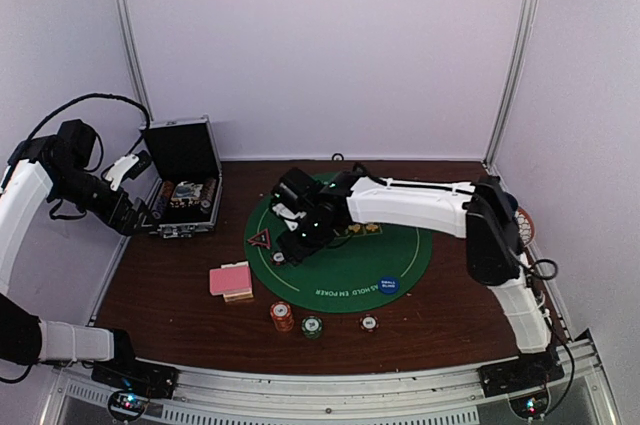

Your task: Distribute texas hold em gaming equipment

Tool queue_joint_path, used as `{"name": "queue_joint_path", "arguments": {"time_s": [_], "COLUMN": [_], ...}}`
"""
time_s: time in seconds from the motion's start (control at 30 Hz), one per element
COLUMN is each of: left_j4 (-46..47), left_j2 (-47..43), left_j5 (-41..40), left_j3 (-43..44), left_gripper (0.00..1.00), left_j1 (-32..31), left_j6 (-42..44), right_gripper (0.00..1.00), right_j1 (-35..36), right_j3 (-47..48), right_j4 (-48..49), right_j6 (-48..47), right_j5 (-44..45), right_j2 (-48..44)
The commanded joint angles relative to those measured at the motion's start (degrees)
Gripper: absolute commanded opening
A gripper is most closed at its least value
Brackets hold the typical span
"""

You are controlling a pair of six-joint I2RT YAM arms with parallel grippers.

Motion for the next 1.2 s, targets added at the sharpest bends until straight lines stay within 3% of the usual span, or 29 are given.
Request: {"name": "queue_joint_path", "arguments": {"time_s": [0.0, 0.23, 0.43, 0.6, 0.97, 1.17], "left_j4": [0.30, 0.06, -0.06, -0.81, -1.66, -1.67], "left_j2": [-0.67, -0.26, 0.02, 0.46, 0.28, 0.36], "left_j5": [0.08, 0.27, 0.42, 0.69, -0.29, -0.24], "left_j3": [0.15, 0.41, 0.70, 1.42, 1.67, 1.99], "left_gripper": [0.98, 0.98, 0.98, 0.98, 0.98, 0.98], "left_j1": [0.35, 0.32, 0.32, 0.35, 0.37, 0.33], "left_j6": [0.21, 0.48, 0.31, 0.22, 0.48, 0.57], "right_gripper": [0.64, 0.65, 0.72, 0.74, 0.76, 0.71], "right_j1": [-0.32, 0.63, 3.34, 4.02, 5.99, 6.09], "right_j3": [-14.96, -39.77, -52.83, -56.85, -56.15, -56.47], "right_j4": [3.08, 3.23, 4.02, 5.61, 8.67, 10.21], "right_j6": [0.53, 4.22, 8.00, 8.87, 8.04, 8.22], "right_j5": [-0.21, -2.12, -2.65, -3.34, -4.56, -4.61], "right_j2": [-15.19, -33.28, -40.19, -39.44, -33.40, -31.51]}}
